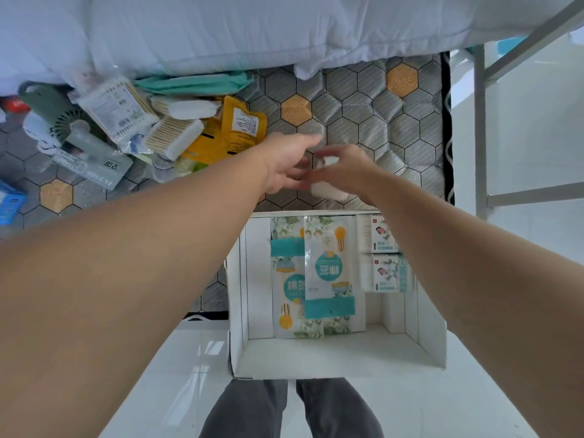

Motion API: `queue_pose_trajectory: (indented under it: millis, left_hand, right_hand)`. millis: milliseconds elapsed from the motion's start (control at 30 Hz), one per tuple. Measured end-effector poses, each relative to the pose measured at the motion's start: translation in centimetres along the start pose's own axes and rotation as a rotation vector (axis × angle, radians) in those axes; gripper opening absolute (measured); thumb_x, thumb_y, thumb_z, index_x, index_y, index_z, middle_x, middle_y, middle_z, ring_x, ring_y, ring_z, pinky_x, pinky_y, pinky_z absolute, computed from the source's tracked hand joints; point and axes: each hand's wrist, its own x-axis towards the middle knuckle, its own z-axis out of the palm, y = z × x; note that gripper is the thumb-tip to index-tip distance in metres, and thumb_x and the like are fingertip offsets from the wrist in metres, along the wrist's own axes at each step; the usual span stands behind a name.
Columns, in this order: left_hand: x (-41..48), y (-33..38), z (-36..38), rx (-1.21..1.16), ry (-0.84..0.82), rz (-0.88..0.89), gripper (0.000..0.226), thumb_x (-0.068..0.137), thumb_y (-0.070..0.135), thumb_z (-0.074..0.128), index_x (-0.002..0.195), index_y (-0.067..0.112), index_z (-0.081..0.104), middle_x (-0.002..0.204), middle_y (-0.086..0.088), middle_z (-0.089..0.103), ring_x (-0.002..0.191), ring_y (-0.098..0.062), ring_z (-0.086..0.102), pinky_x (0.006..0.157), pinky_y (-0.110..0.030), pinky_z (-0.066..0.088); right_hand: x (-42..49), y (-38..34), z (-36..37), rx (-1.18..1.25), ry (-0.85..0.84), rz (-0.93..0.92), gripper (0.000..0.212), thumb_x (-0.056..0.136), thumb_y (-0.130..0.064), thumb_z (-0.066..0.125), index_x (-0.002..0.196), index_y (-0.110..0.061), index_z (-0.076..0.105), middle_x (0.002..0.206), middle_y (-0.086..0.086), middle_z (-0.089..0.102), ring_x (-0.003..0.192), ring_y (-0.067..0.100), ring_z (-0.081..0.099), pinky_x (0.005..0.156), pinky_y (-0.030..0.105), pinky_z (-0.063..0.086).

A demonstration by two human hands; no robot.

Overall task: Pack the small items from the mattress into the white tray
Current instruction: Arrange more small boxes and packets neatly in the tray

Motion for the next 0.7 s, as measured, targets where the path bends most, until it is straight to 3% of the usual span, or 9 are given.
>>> queue_pose_trajectory:
  millis: [67, 133, 233, 333, 467, 567, 633, 700]
  left_hand:
    - [0.1, -0.5, 0.5, 0.062, 0.021, -0.020, 0.042, 0.095, 0.031, 0.068, 0.129, 0.008, 0.057, 0.113, -0.015, 0.070, 0.096, -0.030, 0.074, 0.077, -0.046, 0.064]
    - [-0.2, -1.0, 1.1, 0.156, 0.016, -0.064, 0.031, 0.095, 0.026, 0.068, 0.118, 0.006, 0.062, 0.106, -0.015, 0.074, 0.094, -0.030, 0.075, 0.080, -0.048, 0.063]
    - [-0.6, -1.5, 1.5, 0.158, 0.019, -0.108, 0.018, 0.096, 0.012, 0.063, 0.110, 0.001, 0.062, 0.101, -0.017, 0.072, 0.085, -0.030, 0.074, 0.083, -0.052, 0.061]
    - [-0.4, -1.8, 1.5, 0.043, 0.066, -0.040, 0.020, 0.093, -0.003, 0.054, 0.112, -0.007, 0.060, 0.103, -0.021, 0.074, 0.085, -0.028, 0.070, 0.082, -0.048, 0.062]
    - [-0.7, -1.4, 0.9, 0.135, 0.168, 0.126, 0.013, 0.092, 0.003, 0.056, 0.099, 0.007, 0.066, 0.107, -0.013, 0.074, 0.088, -0.024, 0.073, 0.080, -0.037, 0.061]
    - [-1.5, -0.8, 0.3, 0.223, 0.171, 0.188, 0.028, 0.100, 0.019, 0.050, 0.117, 0.004, 0.067, 0.095, -0.006, 0.072, 0.075, -0.021, 0.063, 0.069, -0.032, 0.049]
    - [-2.1, -1.0, -0.2, 0.348, 0.203, 0.228, 0.031, 0.104, 0.027, 0.045, 0.115, 0.007, 0.066, 0.096, -0.004, 0.071, 0.079, -0.021, 0.064, 0.073, -0.032, 0.051]
    - [-2.9, -1.6, -0.7, 0.596, 0.212, 0.308, 0.031, 0.104, 0.031, 0.047, 0.108, 0.010, 0.069, 0.103, -0.005, 0.072, 0.093, -0.023, 0.067, 0.084, -0.035, 0.054]
  right_hand:
    - [0.2, 0.1, -0.5, 0.077, -0.031, 0.042, 0.057, 0.086, -0.020, 0.076, 0.140, -0.023, 0.058, 0.133, 0.003, 0.063, 0.111, 0.020, 0.060, 0.090, 0.033, 0.052]
    - [0.4, 0.4, -1.0, 0.102, 0.039, 0.084, 0.064, 0.086, -0.009, 0.076, 0.144, -0.022, 0.054, 0.136, 0.007, 0.061, 0.109, 0.022, 0.062, 0.090, 0.035, 0.059]
    - [0.4, 0.7, -0.8, 0.036, -0.010, 0.196, 0.068, 0.077, -0.025, 0.088, 0.134, -0.008, 0.055, 0.116, 0.011, 0.066, 0.093, 0.023, 0.069, 0.079, 0.039, 0.064]
    - [-0.1, 0.7, -0.5, 0.000, -0.030, 0.251, 0.052, 0.081, -0.029, 0.085, 0.115, -0.002, 0.056, 0.097, 0.012, 0.067, 0.077, 0.020, 0.066, 0.068, 0.033, 0.061]
    - [-0.8, 0.7, -1.4, 0.596, 0.004, 0.272, 0.035, 0.081, -0.019, 0.084, 0.095, -0.006, 0.055, 0.112, 0.016, 0.068, 0.096, 0.027, 0.072, 0.082, 0.039, 0.063]
    - [-2.2, 0.3, -2.6, 0.860, 0.156, 0.208, 0.052, 0.072, -0.022, 0.091, 0.108, -0.003, 0.059, 0.111, 0.016, 0.069, 0.095, 0.028, 0.073, 0.079, 0.038, 0.065]
    - [-3.8, -0.1, -3.4, 1.028, 0.193, 0.143, 0.060, 0.071, -0.021, 0.091, 0.118, -0.001, 0.058, 0.112, 0.016, 0.070, 0.096, 0.029, 0.073, 0.078, 0.037, 0.065]
    - [-6.0, -0.1, -3.9, 1.234, 0.161, 0.038, 0.050, 0.079, -0.017, 0.085, 0.117, -0.001, 0.059, 0.110, 0.016, 0.071, 0.100, 0.029, 0.071, 0.079, 0.034, 0.063]
